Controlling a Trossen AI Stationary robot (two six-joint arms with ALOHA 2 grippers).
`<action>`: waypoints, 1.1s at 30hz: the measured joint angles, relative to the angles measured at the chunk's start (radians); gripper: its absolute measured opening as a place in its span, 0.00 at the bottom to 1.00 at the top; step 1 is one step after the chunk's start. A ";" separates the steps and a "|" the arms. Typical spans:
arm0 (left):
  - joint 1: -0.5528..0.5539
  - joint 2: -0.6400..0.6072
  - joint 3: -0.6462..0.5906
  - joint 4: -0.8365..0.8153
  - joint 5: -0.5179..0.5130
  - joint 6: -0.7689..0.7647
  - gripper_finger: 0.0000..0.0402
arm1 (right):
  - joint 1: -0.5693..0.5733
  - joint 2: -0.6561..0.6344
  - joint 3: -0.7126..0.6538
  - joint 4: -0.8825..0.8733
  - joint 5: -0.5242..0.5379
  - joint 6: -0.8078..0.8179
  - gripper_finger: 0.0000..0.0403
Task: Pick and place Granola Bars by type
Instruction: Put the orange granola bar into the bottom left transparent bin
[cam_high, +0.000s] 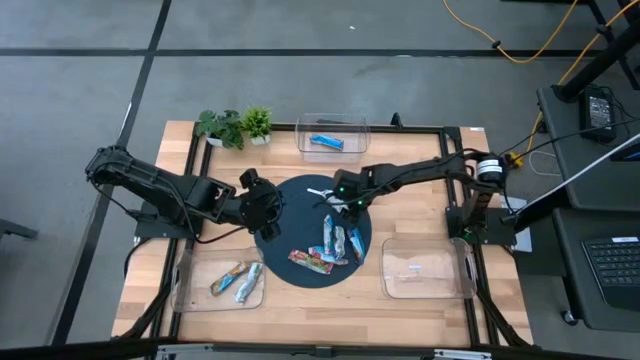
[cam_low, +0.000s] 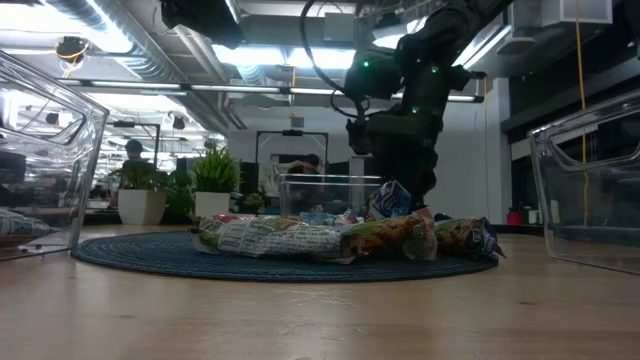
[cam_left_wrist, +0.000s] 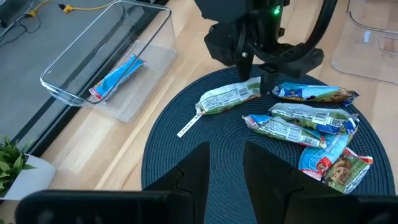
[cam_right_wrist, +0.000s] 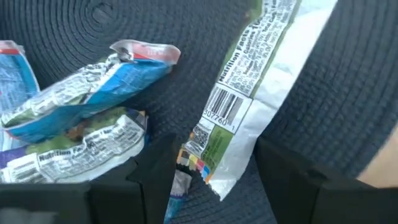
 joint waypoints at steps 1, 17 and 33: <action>0.000 0.000 0.000 0.000 0.000 0.000 0.22 | 0.000 0.006 0.000 0.003 0.000 0.002 0.54; 0.000 0.000 0.000 0.000 0.001 0.000 0.22 | 0.000 0.047 0.000 0.009 0.013 -0.002 0.28; 0.000 0.000 -0.002 0.001 -0.008 0.011 0.22 | -0.002 -0.244 -0.002 -0.127 0.061 -0.178 0.09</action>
